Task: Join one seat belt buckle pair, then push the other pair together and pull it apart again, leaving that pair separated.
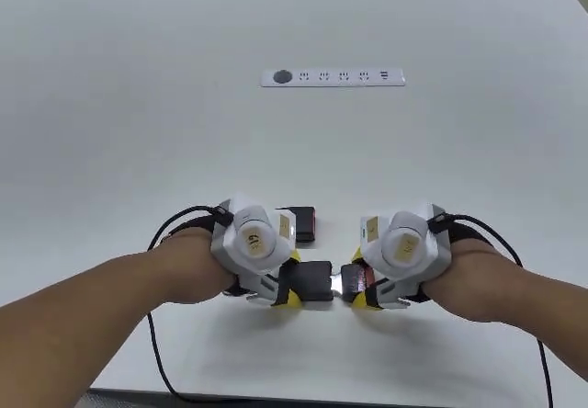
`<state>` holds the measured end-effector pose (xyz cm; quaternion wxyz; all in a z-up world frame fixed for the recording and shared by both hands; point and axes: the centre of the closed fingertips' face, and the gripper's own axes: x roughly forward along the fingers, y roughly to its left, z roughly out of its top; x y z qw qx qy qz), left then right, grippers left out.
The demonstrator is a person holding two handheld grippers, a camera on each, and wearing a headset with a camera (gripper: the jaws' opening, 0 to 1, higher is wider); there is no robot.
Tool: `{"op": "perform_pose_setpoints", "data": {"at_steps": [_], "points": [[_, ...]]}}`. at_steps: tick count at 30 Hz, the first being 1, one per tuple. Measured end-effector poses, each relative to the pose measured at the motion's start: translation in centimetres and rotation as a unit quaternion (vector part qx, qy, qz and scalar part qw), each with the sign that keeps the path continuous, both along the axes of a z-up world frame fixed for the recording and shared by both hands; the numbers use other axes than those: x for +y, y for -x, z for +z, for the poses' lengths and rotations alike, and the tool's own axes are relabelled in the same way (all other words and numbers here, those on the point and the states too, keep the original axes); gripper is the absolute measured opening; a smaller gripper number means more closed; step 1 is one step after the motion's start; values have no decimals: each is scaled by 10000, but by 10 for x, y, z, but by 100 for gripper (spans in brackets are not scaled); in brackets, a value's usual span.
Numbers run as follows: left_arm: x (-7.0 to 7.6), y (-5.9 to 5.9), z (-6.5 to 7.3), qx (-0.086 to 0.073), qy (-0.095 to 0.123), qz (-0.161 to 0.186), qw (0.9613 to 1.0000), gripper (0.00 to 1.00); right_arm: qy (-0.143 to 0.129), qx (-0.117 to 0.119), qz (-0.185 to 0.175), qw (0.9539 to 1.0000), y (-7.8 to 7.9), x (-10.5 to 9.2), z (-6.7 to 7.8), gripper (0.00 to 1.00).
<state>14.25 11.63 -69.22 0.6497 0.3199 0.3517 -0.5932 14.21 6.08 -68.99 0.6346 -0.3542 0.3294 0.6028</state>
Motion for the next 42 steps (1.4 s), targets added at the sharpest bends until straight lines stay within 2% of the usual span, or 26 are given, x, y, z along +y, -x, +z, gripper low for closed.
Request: {"op": "perform_pose_setpoints", "data": {"at_steps": [5,6,8,21,27,42], "points": [[-1,1,1,-12,-13,-27,10000,32,-56,-7,-50,10000,-1,4,-1,31],[-1,2,1,-1,-13,-25,10000,32,17,-10,-251,9997,-2,0,-1,31],[-2,3,1,-5,7,-17,10000,32,-17,-11,-108,9999,-1,2,-1,31],[-1,2,2,-5,21,-44,10000,33,4,15,-113,9999,2,2,0,31],[0,2,2,-13,-8,-124,9999,32,-36,59,-146,9999,3,1,0,31],[1,1,1,-1,17,-79,10000,32,-166,48,-301,9994,3,0,-1,32]]}}
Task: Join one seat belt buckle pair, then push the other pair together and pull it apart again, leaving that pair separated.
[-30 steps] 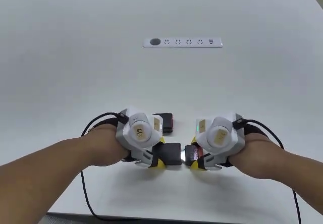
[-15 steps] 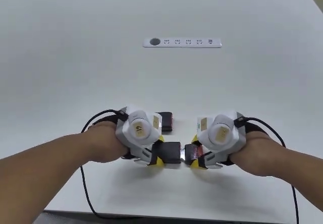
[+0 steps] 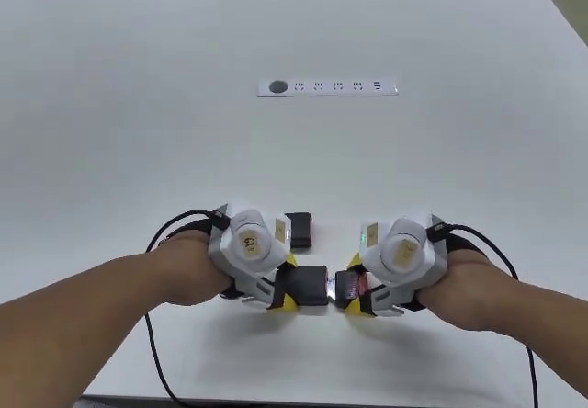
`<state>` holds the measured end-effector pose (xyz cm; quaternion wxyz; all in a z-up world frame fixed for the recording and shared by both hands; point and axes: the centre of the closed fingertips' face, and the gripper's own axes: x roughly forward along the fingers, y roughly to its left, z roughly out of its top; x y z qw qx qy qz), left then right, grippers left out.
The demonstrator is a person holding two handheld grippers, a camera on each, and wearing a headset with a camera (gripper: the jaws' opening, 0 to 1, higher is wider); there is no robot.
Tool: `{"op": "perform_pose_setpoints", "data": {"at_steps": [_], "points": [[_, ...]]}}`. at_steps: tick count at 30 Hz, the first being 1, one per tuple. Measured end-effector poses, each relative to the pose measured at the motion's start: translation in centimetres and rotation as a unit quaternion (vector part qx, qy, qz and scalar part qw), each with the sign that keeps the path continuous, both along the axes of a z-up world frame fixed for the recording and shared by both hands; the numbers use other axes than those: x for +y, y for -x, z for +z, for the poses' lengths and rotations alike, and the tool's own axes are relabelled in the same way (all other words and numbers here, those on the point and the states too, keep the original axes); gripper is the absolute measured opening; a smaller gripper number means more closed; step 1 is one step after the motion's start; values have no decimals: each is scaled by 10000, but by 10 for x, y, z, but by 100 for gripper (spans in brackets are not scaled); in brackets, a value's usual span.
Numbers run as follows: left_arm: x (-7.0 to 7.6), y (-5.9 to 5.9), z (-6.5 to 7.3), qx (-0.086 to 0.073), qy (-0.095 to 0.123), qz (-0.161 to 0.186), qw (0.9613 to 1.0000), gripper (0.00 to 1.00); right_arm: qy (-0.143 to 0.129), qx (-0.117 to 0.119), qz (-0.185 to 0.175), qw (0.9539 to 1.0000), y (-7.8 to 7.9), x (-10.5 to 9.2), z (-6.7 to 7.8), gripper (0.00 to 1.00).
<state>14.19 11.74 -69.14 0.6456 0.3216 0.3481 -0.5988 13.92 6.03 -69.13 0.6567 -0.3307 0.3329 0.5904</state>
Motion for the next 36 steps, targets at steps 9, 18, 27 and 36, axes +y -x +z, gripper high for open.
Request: {"op": "perform_pose_setpoints", "data": {"at_steps": [9,18,27,36], "points": [[0,1,1,-22,-17,26,10000,32,-32,-17,-41,10000,1,-1,0,32],[0,1,0,-36,-21,4,10000,33,-114,-1,-98,9999,1,0,0,33],[-1,2,1,-77,-57,102,9999,33,-107,12,-96,9999,0,0,0,33],[1,0,0,-66,-144,177,9997,34,-88,-112,-86,9999,-2,1,-1,35]]}}
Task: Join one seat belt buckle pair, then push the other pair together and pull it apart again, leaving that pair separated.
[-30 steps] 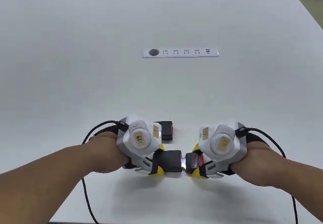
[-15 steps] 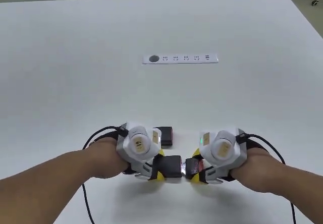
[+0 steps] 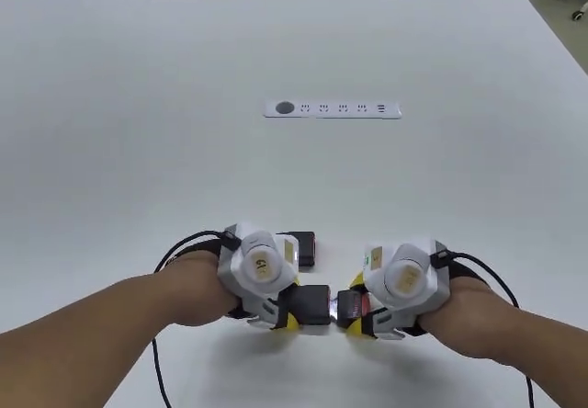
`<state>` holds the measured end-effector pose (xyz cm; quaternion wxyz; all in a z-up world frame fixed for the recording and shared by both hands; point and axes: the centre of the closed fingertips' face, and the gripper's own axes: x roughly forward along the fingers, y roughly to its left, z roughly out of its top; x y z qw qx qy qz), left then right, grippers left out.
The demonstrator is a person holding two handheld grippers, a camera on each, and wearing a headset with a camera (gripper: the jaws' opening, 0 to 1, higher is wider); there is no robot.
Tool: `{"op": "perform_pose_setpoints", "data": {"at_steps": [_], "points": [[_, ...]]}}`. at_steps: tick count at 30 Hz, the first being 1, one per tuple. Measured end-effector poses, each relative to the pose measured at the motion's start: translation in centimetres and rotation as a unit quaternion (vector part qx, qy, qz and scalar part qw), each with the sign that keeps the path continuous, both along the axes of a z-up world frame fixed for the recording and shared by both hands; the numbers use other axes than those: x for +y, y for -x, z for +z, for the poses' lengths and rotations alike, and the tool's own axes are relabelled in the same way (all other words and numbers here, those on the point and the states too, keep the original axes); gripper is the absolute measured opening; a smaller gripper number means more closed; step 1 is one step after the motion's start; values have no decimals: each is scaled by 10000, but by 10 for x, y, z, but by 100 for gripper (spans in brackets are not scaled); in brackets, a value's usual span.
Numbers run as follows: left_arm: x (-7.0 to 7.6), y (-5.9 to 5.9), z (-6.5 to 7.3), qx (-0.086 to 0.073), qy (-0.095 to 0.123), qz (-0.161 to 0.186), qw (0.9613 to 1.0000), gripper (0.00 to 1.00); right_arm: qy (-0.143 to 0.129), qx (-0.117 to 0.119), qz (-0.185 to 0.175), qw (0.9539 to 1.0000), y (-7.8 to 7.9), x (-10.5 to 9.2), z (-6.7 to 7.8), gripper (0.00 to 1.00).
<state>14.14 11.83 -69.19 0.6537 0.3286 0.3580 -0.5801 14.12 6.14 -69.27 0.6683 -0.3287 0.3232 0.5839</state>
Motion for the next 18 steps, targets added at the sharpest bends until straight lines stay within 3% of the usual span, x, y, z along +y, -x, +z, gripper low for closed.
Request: {"op": "perform_pose_setpoints", "data": {"at_steps": [8,12,15,18], "points": [[-1,1,-1,162,-77,217,9996,35,-39,34,-93,9999,0,-1,1,36],[0,1,0,147,-113,255,9995,36,-48,-3,-149,9999,1,-1,2,36],[-1,6,2,15,-235,124,9996,38,-136,80,-265,9995,4,-2,4,36],[-1,8,4,-7,-235,126,9996,40,-172,103,-267,9994,6,-2,6,35]]}}
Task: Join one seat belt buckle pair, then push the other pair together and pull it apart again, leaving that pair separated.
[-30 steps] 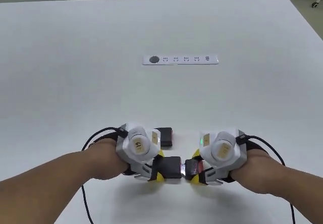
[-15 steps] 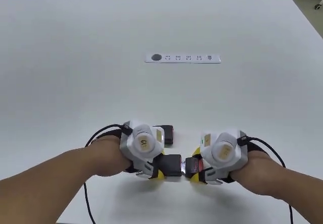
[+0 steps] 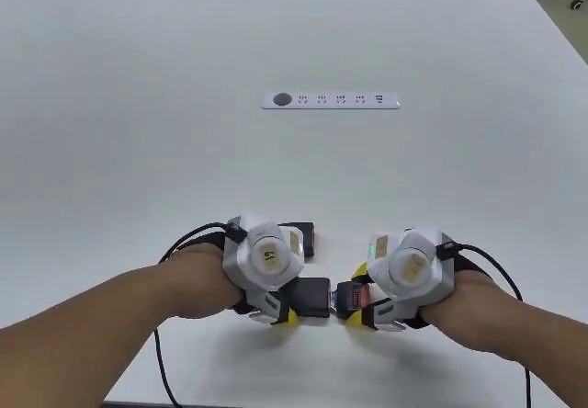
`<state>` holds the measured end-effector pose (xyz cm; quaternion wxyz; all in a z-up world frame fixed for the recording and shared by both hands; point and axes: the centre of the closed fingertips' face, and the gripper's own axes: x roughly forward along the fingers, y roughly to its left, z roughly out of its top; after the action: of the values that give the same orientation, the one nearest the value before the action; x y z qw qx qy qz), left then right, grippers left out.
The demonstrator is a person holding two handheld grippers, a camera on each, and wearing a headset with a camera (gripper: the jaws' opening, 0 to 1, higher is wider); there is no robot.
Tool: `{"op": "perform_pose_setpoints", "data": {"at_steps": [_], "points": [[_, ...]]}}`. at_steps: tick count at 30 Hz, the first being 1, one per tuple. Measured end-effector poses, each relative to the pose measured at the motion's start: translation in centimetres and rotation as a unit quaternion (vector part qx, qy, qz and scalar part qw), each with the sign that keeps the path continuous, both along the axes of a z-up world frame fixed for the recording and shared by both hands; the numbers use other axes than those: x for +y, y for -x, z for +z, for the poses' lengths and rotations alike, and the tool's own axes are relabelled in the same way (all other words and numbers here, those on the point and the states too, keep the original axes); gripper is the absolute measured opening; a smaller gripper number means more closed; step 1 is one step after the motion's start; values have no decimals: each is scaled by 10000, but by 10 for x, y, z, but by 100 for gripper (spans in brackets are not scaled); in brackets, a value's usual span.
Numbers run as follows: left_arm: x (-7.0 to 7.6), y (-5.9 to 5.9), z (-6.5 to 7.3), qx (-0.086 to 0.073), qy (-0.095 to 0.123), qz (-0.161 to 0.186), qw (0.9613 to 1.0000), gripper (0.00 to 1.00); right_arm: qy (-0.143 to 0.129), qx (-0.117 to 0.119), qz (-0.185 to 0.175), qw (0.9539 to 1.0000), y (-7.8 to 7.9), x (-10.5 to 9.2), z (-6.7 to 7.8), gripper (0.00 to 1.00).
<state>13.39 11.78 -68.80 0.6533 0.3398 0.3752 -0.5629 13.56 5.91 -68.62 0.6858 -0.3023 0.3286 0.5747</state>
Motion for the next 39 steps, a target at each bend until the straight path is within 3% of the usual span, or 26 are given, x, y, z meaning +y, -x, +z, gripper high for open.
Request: {"op": "perform_pose_setpoints", "data": {"at_steps": [8,14,18,20,23,29,34,39], "points": [[-3,-1,21,-116,239,140,9995,41,-170,8,-115,9998,-2,-6,18,34],[0,-20,37,-246,470,325,9981,39,-247,-110,-134,9995,-10,-12,31,33],[-3,-28,46,-323,497,392,9975,40,-214,-212,-151,9994,-18,-18,33,33],[0,-36,45,-367,477,425,9973,40,-178,-260,-177,9993,-24,-23,33,33],[1,-49,49,-583,335,544,9962,39,-166,-307,-220,9991,-32,-31,35,33],[2,-67,46,-679,302,519,9959,42,-25,-303,-347,9989,-53,-56,34,33],[5,-79,41,-597,316,590,9960,41,215,-306,-356,9987,-65,-80,26,34],[13,-91,35,-565,233,435,9972,42,302,-350,-414,9981,-76,-94,27,34]]}}
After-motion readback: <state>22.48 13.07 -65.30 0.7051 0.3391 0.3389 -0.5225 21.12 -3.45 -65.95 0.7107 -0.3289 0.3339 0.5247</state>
